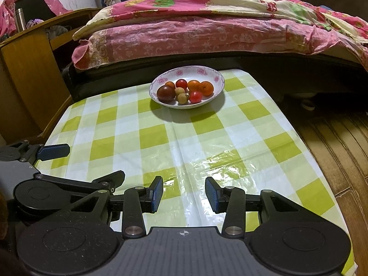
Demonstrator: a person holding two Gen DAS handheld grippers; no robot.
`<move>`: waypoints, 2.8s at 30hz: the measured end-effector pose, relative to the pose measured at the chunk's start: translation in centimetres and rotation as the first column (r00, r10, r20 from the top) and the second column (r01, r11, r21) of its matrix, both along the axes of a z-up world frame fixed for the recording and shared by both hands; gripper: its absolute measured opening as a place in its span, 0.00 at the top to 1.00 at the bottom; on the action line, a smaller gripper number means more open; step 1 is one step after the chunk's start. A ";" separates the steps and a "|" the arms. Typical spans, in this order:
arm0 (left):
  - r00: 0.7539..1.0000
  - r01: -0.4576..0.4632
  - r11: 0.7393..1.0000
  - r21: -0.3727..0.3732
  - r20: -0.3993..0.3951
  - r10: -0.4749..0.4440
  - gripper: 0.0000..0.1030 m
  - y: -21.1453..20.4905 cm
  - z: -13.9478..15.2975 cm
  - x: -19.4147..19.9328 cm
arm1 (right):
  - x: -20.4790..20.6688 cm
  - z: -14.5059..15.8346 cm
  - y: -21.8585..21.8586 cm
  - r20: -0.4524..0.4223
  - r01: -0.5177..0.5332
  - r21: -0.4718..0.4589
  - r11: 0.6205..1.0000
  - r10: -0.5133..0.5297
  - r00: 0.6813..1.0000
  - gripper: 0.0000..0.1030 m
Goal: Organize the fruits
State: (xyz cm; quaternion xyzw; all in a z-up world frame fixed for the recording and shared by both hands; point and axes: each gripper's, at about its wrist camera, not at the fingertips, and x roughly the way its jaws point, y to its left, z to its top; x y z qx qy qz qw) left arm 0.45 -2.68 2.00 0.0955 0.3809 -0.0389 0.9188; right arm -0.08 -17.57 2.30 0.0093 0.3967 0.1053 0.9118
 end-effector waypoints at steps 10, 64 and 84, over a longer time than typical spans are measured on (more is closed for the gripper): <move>1.000 -0.012 1.000 -0.003 -0.019 0.012 0.00 0.0 0.0 -0.5 | 0.0 0.0 0.0 0.000 0.000 0.000 1.000 0.000 1.000 0.63; 0.999 -0.026 1.000 -0.012 -0.027 0.026 0.00 0.3 -0.1 -2.4 | -2.1 -0.5 0.2 -0.045 0.018 -0.032 0.999 -0.020 0.999 0.63; 0.999 -0.025 1.000 -0.010 -0.026 0.025 0.00 0.2 -0.1 -2.5 | -2.0 -0.6 0.2 -0.045 0.019 -0.032 0.999 -0.020 0.999 0.62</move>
